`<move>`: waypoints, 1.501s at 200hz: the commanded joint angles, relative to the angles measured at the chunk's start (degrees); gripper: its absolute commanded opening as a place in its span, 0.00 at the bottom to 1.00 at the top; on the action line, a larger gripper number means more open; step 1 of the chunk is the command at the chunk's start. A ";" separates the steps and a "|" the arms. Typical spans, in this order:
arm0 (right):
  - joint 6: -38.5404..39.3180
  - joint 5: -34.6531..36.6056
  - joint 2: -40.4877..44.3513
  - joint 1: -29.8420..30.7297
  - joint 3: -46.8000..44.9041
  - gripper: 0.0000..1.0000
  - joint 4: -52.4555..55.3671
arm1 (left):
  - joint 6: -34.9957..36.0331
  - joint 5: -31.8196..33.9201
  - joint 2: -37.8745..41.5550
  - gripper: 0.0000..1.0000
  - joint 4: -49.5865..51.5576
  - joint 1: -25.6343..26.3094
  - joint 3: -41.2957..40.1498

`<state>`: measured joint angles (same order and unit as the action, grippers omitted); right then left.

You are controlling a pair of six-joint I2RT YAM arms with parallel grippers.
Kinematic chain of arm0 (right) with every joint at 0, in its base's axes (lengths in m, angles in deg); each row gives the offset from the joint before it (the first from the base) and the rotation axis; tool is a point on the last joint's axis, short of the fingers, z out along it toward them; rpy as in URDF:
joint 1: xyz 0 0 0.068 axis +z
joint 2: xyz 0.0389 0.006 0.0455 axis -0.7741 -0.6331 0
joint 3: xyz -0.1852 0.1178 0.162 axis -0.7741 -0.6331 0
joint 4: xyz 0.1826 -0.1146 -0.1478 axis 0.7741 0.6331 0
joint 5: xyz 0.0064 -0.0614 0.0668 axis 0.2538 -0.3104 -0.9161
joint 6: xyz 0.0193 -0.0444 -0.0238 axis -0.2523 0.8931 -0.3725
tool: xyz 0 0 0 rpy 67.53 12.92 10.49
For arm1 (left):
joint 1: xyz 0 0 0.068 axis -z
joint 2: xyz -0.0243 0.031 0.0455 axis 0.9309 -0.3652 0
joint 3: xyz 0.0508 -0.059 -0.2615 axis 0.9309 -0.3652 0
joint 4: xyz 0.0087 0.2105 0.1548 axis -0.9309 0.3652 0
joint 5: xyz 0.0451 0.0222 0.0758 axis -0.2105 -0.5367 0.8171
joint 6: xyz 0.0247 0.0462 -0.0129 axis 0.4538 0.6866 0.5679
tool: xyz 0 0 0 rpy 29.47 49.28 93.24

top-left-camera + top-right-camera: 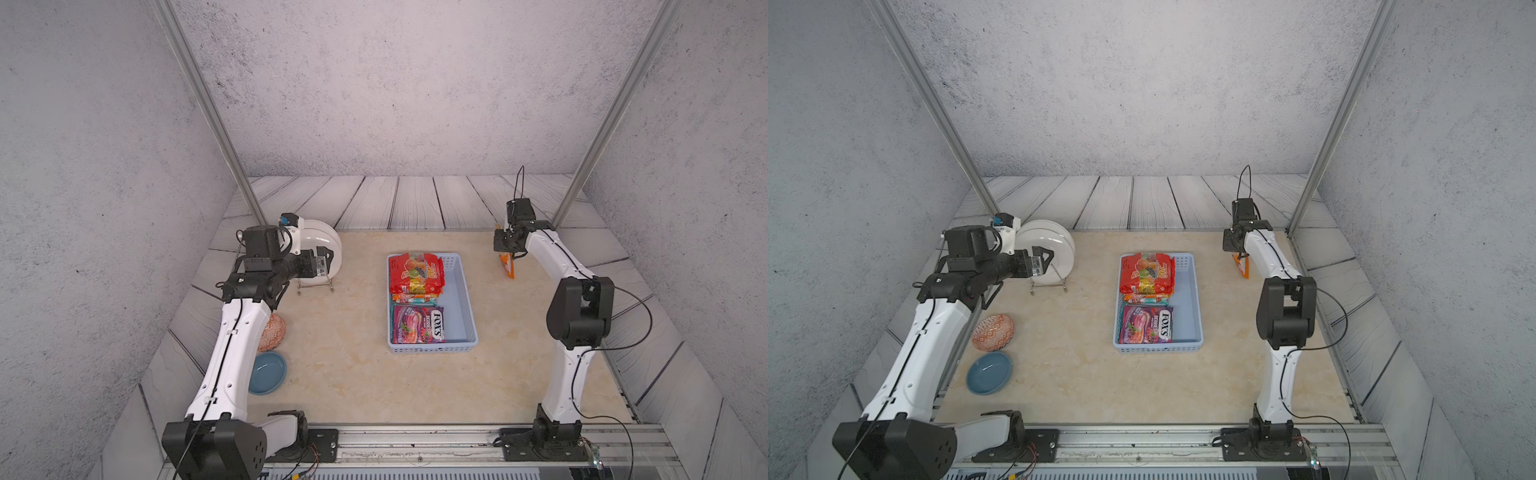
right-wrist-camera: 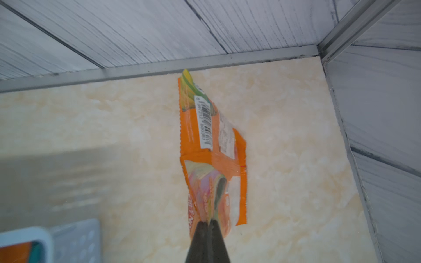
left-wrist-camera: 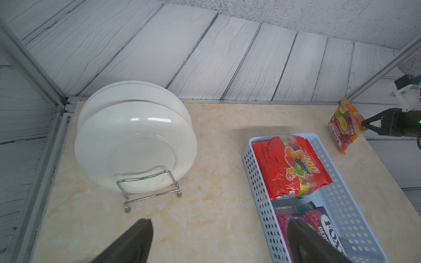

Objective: Put the candies in the basket
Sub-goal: Pick up the candy at the center of the board, then place the candy in the basket.

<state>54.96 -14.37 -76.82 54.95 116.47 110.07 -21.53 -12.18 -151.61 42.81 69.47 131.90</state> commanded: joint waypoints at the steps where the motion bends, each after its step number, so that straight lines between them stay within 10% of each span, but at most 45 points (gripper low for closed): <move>1: -4.06 -3.90 9.49 0.42 -4.95 0.00 0.11 | 1.52 0.80 1.75 0.98 0.86 1.68 -0.27; 151: -15.94 -16.65 42.31 6.89 -29.44 0.00 -1.55 | 2.94 -0.61 0.81 0.99 0.45 3.87 -1.67; 300: -21.17 -22.47 42.90 21.88 -36.59 0.00 -4.16 | 3.99 -2.04 -1.46 0.98 0.49 3.61 -1.21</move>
<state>33.21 -36.05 -32.51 75.63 78.35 106.77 -17.36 -13.07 -152.72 43.81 73.20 130.09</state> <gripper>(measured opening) 0.036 0.984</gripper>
